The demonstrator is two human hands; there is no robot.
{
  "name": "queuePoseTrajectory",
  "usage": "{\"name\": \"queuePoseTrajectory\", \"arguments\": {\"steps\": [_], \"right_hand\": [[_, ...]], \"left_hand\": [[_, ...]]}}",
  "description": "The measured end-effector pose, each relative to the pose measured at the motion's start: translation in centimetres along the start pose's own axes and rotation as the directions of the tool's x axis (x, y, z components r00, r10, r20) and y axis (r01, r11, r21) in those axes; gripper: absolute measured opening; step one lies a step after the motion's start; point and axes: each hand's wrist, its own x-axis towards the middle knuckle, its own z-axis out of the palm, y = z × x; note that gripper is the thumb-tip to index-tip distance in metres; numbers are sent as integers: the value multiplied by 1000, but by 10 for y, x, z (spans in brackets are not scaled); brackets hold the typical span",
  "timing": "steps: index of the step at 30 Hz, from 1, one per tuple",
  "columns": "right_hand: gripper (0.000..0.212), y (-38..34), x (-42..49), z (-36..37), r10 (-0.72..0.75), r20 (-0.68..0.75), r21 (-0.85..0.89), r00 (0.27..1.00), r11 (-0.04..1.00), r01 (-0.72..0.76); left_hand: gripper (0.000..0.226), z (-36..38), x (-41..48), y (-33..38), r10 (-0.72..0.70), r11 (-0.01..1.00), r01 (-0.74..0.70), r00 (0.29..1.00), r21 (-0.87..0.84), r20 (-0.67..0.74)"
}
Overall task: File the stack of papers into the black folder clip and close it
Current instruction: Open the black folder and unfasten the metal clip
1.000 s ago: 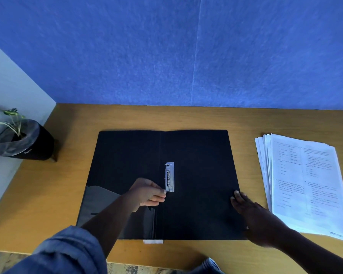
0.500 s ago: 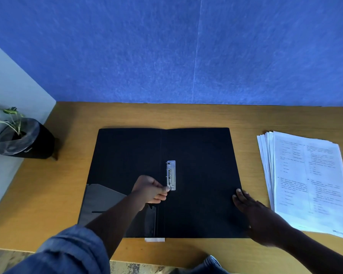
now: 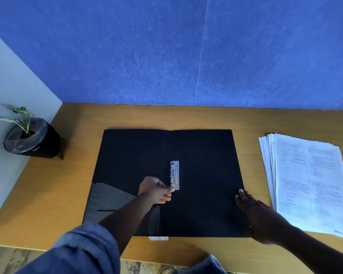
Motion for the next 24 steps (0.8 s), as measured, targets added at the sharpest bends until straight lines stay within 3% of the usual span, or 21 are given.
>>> {"name": "queuePoseTrajectory", "arguments": {"steps": [6,10,17,24], "right_hand": [[89,-4,-2,0,14,2,-7,1000,1000,-14],[88,-7,-3,-2,25,11,-20,1000,999,-25],[85,-12,-1,-1,86,10,-26,996,996,-86],[85,-25,3,4,187,-29,-8,982,982,-187]], "left_hand": [[27,-16,-3,8,-57,992,71,990,-101,132],[26,-24,-4,16,41,980,-14,990,-198,134],[14,-14,-8,41,169,980,-146,970,-136,173],[35,-22,10,67,179,971,-157,978,-183,107]]}}
